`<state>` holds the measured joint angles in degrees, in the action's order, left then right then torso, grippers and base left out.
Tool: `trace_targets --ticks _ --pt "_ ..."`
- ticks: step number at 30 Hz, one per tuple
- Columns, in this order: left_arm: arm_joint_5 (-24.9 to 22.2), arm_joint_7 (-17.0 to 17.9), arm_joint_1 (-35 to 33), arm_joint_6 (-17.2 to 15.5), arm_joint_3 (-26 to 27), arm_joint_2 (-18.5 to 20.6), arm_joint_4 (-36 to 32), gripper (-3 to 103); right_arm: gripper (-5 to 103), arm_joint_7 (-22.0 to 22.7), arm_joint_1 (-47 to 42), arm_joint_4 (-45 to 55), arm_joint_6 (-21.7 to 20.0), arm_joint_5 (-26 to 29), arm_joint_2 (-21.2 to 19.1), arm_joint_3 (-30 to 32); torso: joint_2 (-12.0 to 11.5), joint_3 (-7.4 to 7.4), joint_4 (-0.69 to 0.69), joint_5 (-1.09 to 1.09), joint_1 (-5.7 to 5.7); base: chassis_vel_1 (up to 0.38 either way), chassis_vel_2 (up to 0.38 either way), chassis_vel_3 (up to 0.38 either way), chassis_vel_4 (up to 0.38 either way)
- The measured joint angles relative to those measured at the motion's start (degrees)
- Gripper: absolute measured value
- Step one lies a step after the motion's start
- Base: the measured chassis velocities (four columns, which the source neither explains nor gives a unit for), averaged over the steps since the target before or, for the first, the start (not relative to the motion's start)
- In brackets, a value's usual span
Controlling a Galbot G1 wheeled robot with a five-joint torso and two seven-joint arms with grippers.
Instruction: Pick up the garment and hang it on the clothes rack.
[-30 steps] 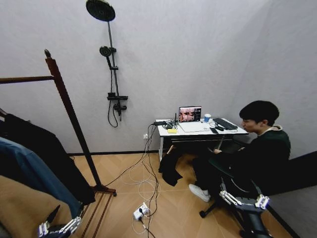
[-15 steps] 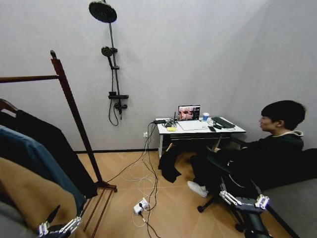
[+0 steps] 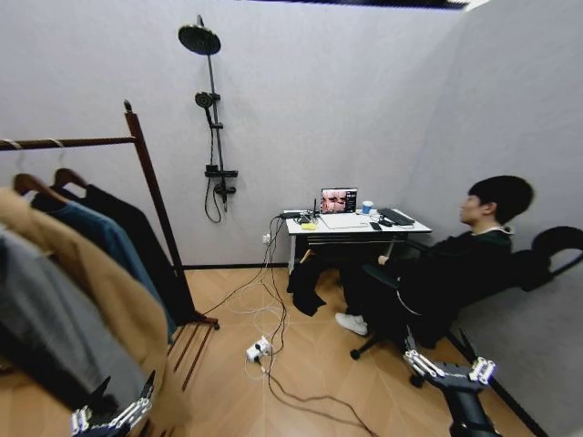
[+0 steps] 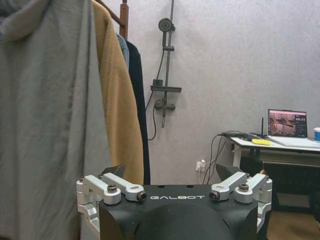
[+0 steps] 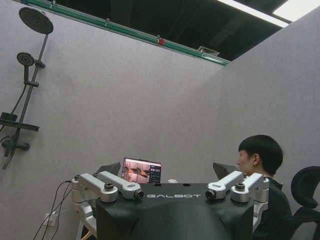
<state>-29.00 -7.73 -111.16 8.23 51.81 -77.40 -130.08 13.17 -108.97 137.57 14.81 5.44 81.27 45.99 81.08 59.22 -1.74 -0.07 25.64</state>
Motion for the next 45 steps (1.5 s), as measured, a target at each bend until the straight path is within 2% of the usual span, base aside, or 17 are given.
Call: trace_targets --ticks 2,3,5,6,7,9,11,12,16,19,20,21,24,26,28,31,45 --pt "0.0 -0.02 0.0 0.0 0.0 0.0 -0.01 100 100 0.0 0.01 0.0 0.0 0.0 0.0 0.0 -0.01 0.02 0.03 0.15 0.02 0.4 -0.373 -0.381 0.359" --pt "0.0 -0.02 0.0 0.0 0.0 0.0 -0.01 100 100 0.0 0.01 0.0 0.0 0.0 0.0 0.0 -0.01 0.02 0.03 0.15 0.02 0.4 -0.373 -0.374 0.359" --pt "0.0 0.0 0.0 0.0 0.0 0.0 0.0 100 100 0.0 0.01 0.0 0.0 0.0 0.0 0.0 0.0 0.0 0.0 -0.01 0.01 0.354 -0.355 -0.349 0.356" --pt "0.0 0.0 0.0 0.0 0.0 0.0 0.0 100 100 0.0 0.01 0.0 0.0 0.0 0.0 0.0 0.0 0.0 0.0 -0.01 0.01 0.352 -0.345 -0.349 0.356" --pt "0.0 0.0 0.0 0.0 0.0 -0.01 -0.01 100 100 0.0 0.02 0.0 0.0 0.0 0.0 0.0 0.0 0.0 0.01 0.12 0.01 0.373 -0.364 -0.347 0.341" --pt "0.0 -0.01 0.0 0.0 0.0 0.0 0.0 100 100 0.0 0.02 -0.01 0.0 0.01 0.0 0.0 -0.03 0.03 -0.01 0.12 0.05 0.352 -0.358 -0.351 0.341" --pt "0.0 -0.01 0.0 0.0 0.0 0.0 0.0 100 100 0.0 0.01 0.0 0.0 0.0 0.0 0.0 0.0 0.0 0.0 0.0 0.01 0.34 -0.347 -0.343 0.375" --pt "0.0 0.0 0.0 0.0 0.0 0.0 -0.01 100 100 0.0 0.01 0.0 0.0 0.0 0.0 -0.01 -0.01 0.01 0.0 0.11 0.02 0.349 -0.348 -0.333 0.341" --pt "0.0 -0.01 0.0 0.0 0.0 0.0 0.0 100 100 0.0 0.01 0.01 0.0 0.0 0.0 0.0 0.0 -0.01 -0.01 0.01 0.01 0.351 -0.34 -0.338 0.347" --pt "0.0 -0.01 0.0 0.0 0.0 -0.01 -0.01 100 100 0.0 0.01 0.0 0.0 0.0 -0.01 0.0 -0.02 0.02 0.01 0.11 0.04 0.353 -0.342 -0.361 0.342" --pt "0.0 -0.01 0.0 0.0 0.0 0.0 -0.01 100 100 0.0 0.02 0.0 0.0 0.0 0.0 -0.01 -0.02 0.02 -0.01 0.12 0.04 0.353 -0.365 -0.356 0.349" --pt "0.0 0.01 0.0 0.0 0.0 0.0 0.0 100 100 0.0 0.01 0.01 0.0 0.0 0.0 -0.01 -0.01 0.01 0.0 0.01 0.03 0.343 -0.346 -0.356 0.34" --pt "0.0 -0.01 0.0 0.0 0.0 0.0 0.0 100 100 0.0 0.01 0.0 0.0 0.01 0.0 -0.01 -0.01 0.01 0.01 0.13 0.02 0.34 -0.322 -0.332 0.329" --pt "0.0 -0.01 0.0 0.0 0.0 0.0 0.0 100 100 0.0 0.01 0.0 0.0 0.0 0.0 0.0 0.0 -0.01 -0.01 0.1 0.0 0.293 -0.317 -0.323 0.296" --pt "0.0 0.03 -0.01 0.0 0.01 0.0 0.0 100 100 0.0 0.0 0.01 0.01 0.0 0.0 -0.01 0.02 -0.01 0.04 0.02 -0.03 0.183 -0.203 -0.206 0.203" --pt "0.0 0.0 -0.01 0.0 0.0 0.0 -0.01 100 100 0.0 -0.01 0.01 0.01 0.0 0.0 0.0 0.02 -0.01 -0.01 0.12 -0.03 0.114 -0.097 -0.161 0.137" --pt "0.0 -0.01 0.0 0.0 0.0 0.0 0.0 100 100 0.0 0.02 0.01 0.0 0.0 0.0 0.0 -0.04 0.02 0.0 0.07 0.07 -0.038 0.019 0.034 -0.017"
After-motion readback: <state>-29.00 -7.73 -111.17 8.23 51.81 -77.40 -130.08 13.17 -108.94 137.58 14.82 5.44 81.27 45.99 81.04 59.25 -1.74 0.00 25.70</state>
